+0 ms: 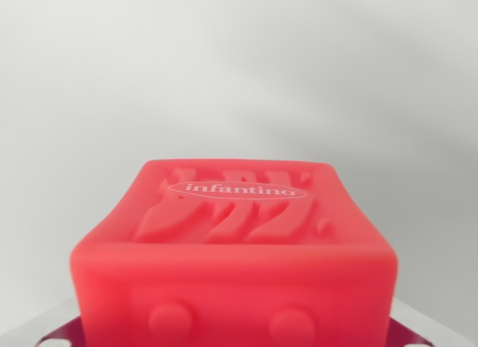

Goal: Destack cube

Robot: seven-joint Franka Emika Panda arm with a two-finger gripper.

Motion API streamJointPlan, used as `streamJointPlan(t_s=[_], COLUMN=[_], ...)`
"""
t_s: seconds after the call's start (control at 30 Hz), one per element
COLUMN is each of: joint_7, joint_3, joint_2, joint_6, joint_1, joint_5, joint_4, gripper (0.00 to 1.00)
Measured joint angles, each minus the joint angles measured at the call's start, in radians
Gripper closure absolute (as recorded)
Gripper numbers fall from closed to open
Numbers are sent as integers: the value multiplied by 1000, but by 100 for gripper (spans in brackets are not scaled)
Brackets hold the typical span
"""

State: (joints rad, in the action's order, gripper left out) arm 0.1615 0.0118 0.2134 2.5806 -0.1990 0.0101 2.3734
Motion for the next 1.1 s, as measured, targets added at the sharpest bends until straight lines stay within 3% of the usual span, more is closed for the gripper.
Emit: streamJointPlan(t_s=[0.9,1.1], joint_7=[-124,-127], joint_3=[-14,-14], joint_2=[6,51], joint_6=[24,67], joint_1=[-79,-82], joint_5=[-5,-5], joint_4=[15,15], gripper=[100,100])
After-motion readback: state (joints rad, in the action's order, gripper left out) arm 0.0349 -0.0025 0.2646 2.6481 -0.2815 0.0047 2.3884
